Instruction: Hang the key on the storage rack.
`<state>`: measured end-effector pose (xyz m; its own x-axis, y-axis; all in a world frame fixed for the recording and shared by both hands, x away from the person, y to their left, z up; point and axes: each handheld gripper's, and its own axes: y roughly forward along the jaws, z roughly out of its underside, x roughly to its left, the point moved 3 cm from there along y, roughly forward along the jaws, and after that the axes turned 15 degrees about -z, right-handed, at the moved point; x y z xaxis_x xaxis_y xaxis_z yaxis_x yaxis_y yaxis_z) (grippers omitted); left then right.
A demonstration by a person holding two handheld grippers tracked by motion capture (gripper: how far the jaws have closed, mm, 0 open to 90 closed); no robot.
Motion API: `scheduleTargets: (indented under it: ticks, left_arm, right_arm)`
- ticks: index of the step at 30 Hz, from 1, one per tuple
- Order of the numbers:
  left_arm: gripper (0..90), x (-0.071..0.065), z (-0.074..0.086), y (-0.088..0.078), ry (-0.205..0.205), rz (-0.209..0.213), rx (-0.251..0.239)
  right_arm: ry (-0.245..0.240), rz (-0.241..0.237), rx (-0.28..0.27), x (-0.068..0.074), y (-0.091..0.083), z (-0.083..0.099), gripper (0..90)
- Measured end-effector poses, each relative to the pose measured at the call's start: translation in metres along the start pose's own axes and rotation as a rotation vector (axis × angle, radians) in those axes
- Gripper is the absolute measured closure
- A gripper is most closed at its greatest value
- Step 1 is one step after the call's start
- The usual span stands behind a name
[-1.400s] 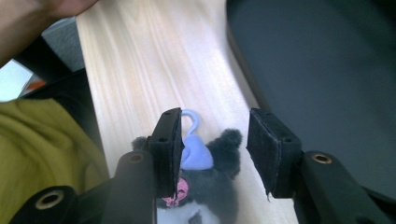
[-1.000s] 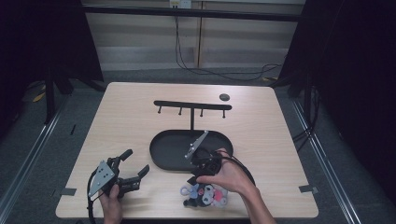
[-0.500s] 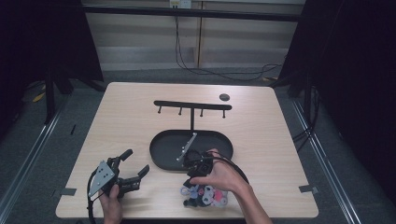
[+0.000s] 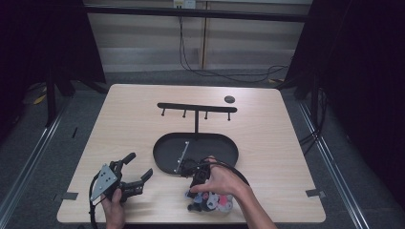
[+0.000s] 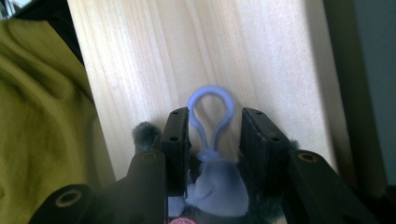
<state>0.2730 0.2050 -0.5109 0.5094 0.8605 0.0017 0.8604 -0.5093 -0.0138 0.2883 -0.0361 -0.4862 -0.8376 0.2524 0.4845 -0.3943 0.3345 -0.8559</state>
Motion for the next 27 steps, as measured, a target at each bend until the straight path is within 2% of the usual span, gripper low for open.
scheduleTargets:
  ticks: [8,12,17,20,27]
  left_arm:
    - [15.4,0.0000,0.0000,0.0000,0.001,0.002,-0.001]
    - [15.4,0.0000,0.0000,-0.0001,0.003,0.006,-0.001]
    - [15.4,0.0000,0.0000,-0.0001,0.003,0.006,0.000]
    - [15.4,-0.0001,0.0000,-0.0001,0.002,0.007,0.000]
    - [15.4,-0.0001,0.0000,-0.0001,0.002,0.007,0.000]
  right_arm:
    - [0.007,-0.003,0.046,-0.0031,0.0061,0.0000,66.3]
    - [0.017,0.024,0.054,-0.0059,0.0068,0.0004,68.2]
    - [0.021,0.025,0.061,-0.0060,0.0070,0.0018,78.1]
    - [0.020,0.021,0.068,-0.0062,0.0076,0.0025,81.0]
    - [0.017,0.036,0.127,-0.0041,0.0098,-0.0017,81.4]
